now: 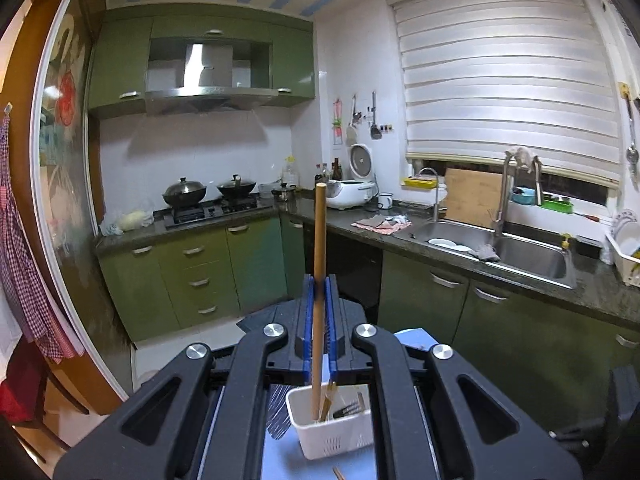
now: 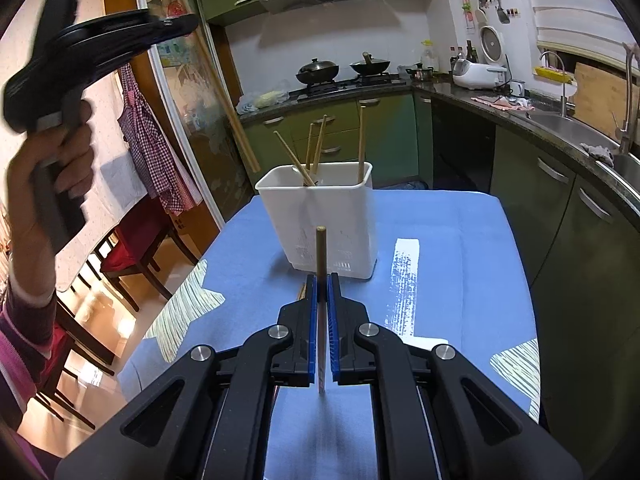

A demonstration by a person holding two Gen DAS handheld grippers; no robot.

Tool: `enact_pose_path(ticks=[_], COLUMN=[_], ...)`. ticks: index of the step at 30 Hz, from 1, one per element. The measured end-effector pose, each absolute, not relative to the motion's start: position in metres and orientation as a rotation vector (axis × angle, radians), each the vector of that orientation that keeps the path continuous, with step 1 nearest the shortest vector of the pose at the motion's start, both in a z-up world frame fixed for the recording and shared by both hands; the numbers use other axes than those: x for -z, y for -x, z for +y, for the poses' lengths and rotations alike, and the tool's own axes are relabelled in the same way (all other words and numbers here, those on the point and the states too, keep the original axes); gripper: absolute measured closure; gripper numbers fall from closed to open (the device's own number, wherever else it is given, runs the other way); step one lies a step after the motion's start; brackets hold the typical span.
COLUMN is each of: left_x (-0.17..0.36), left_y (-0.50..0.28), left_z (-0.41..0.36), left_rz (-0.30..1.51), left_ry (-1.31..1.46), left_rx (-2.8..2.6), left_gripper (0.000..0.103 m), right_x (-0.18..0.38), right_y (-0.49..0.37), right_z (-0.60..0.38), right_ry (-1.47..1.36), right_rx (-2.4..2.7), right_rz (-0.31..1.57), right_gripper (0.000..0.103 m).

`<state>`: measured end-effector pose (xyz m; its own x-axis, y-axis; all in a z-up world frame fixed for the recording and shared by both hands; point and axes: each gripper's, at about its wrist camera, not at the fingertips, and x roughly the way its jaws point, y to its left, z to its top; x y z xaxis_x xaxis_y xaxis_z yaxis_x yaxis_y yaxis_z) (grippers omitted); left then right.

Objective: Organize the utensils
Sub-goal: 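Drop the chopstick into the white holder and open the left tool while the right lifts its chopstick, then lower the right tool's chopstick into the white holder and open it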

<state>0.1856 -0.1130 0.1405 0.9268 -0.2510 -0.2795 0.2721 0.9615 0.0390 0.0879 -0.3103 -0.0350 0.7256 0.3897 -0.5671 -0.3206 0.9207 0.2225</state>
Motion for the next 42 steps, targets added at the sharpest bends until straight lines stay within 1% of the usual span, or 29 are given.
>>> enact_pose_path(ticks=[7,12,13,14,16,21,23,24,30,32,35,36,40,42], left_x=[-0.095,-0.057,-0.051,-0.045,-0.038,-0.037,-0.041,-0.042,-0.042,-0.042,-0.039,-0.039,-0.033,-0.029], left_y=[-0.229,-0.238,-0.239,-0.238,-0.237,-0.228,-0.219,-0.215,-0.191,-0.184,-0.175,-0.172,-0.166,-0.166], left_z=[-0.115,-0.11,-0.109,-0.108,-0.104,-0.088,-0.081,-0.077,-0.065,-0.062,-0.057,-0.056,-0.053,-0.053], left_rz=[0.39,0.481,0.495,0.51,0.534,0.568,0.555,0.549,0.56,0.562,0.564,0.565,0.584,0.597], left_ry=[-0.059,-0.071,-0.075,-0.079,-0.07,-0.002,0.009,0.009,0.002,-0.002,-0.006,-0.006,-0.01,-0.012], left_rx=[0.249,0.253,0.256,0.26,0.269,0.302,0.299,0.294,0.293,0.294,0.295,0.297,0.308,0.312], left_gripper=[0.097,0.097,0.096,0.088,0.08,0.077,0.069,0.068,0.067,0.067,0.067,0.066,0.059,0.059], right_x=[0.021,-0.001,-0.008,-0.014,-0.029,-0.073,-0.09,-0.1,-0.136,-0.139,-0.127,-0.118,-0.08,-0.063], right_y=[-0.085,-0.085,-0.087,-0.088,-0.095,-0.114,-0.126,-0.134,-0.194,-0.216,-0.251,-0.26,-0.273,-0.276], right_z=[-0.313,-0.308,-0.306,-0.306,-0.305,-0.305,-0.304,-0.303,-0.298,-0.296,-0.289,-0.286,-0.275,-0.267], right_ry=[-0.102,-0.078,-0.07,-0.068,-0.059,-0.061,-0.069,-0.072,-0.128,-0.13,-0.132,-0.128,-0.097,-0.066], right_rx=[-0.386,-0.392,-0.391,-0.391,-0.388,-0.349,-0.337,-0.332,-0.29,-0.27,-0.266,-0.263,-0.261,-0.261], right_rz=[0.624,0.591,0.579,0.571,0.548,0.467,0.436,0.425,0.387,0.387,0.453,0.481,0.562,0.6], right_gripper=[0.097,0.097,0.097,0.097,0.097,0.097,0.097,0.097,0.097,0.097,0.097,0.097,0.097,0.097])
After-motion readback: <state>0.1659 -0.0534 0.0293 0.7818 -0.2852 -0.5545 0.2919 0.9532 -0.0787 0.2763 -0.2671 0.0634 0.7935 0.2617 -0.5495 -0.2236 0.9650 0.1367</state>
